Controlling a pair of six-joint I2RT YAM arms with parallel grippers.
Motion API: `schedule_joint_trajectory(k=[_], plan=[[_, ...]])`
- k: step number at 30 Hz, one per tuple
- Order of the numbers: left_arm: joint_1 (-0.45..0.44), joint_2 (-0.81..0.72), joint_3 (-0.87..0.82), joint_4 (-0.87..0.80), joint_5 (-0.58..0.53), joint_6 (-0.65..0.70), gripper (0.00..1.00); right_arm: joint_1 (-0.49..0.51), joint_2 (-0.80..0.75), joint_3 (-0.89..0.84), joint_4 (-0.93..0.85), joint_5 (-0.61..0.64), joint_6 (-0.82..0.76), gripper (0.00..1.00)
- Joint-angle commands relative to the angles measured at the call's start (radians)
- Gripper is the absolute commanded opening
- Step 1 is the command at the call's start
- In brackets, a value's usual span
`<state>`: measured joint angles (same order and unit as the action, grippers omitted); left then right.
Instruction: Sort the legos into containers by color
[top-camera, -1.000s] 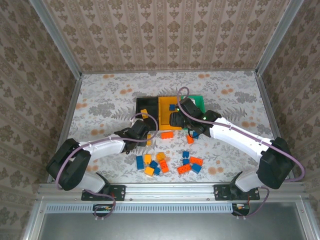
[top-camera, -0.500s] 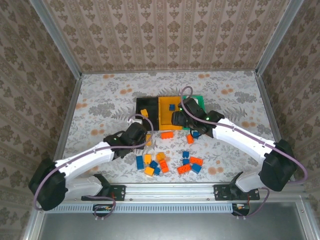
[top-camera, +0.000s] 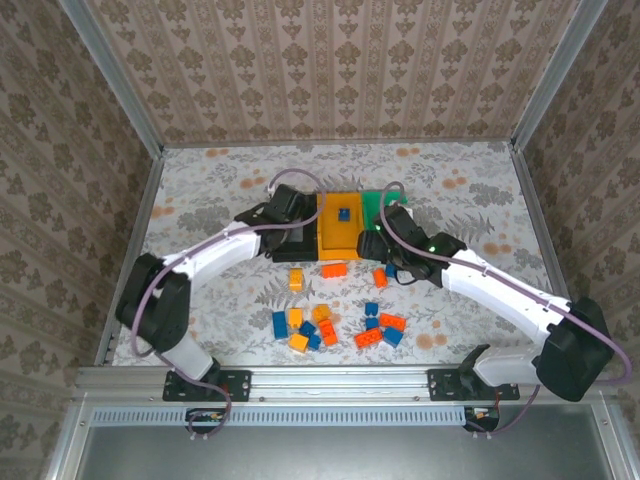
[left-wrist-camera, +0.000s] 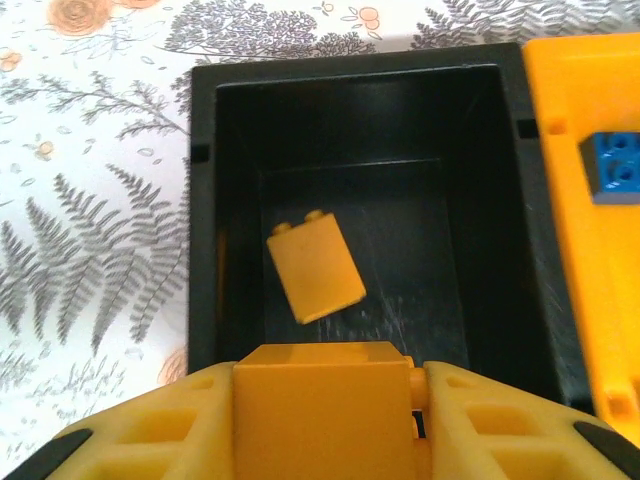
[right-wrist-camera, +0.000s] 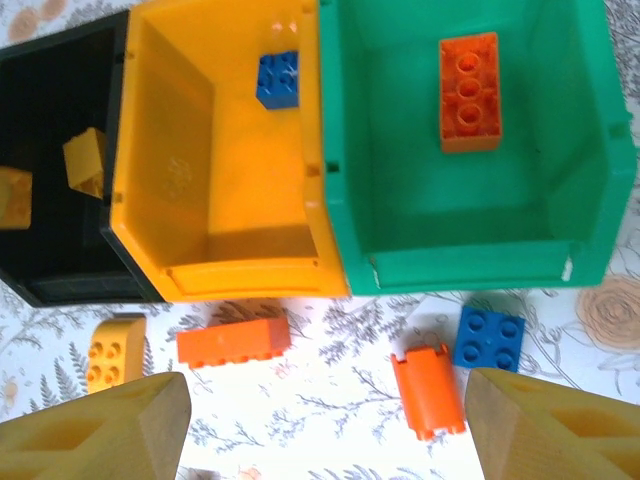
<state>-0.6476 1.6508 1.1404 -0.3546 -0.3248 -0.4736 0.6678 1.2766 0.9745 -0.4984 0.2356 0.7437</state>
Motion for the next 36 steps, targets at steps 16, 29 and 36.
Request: schedule_joint_trajectory(k=[16, 29, 36], plan=[[-0.139, -0.311, -0.02, -0.019, 0.061, 0.014, 1.0, -0.005, 0.107, -0.151, 0.017, -0.082, -0.047, 0.67], [-0.278, -0.649, -0.422, -0.027, -0.028, -0.207, 1.0, -0.005, 0.277, -0.122, 0.056, -0.031, -0.044, 0.5], [-0.278, -0.729, -0.525, -0.046, -0.031, -0.264, 1.0, -0.005, 0.336, -0.1, 0.078, -0.002, -0.046, 0.51]])
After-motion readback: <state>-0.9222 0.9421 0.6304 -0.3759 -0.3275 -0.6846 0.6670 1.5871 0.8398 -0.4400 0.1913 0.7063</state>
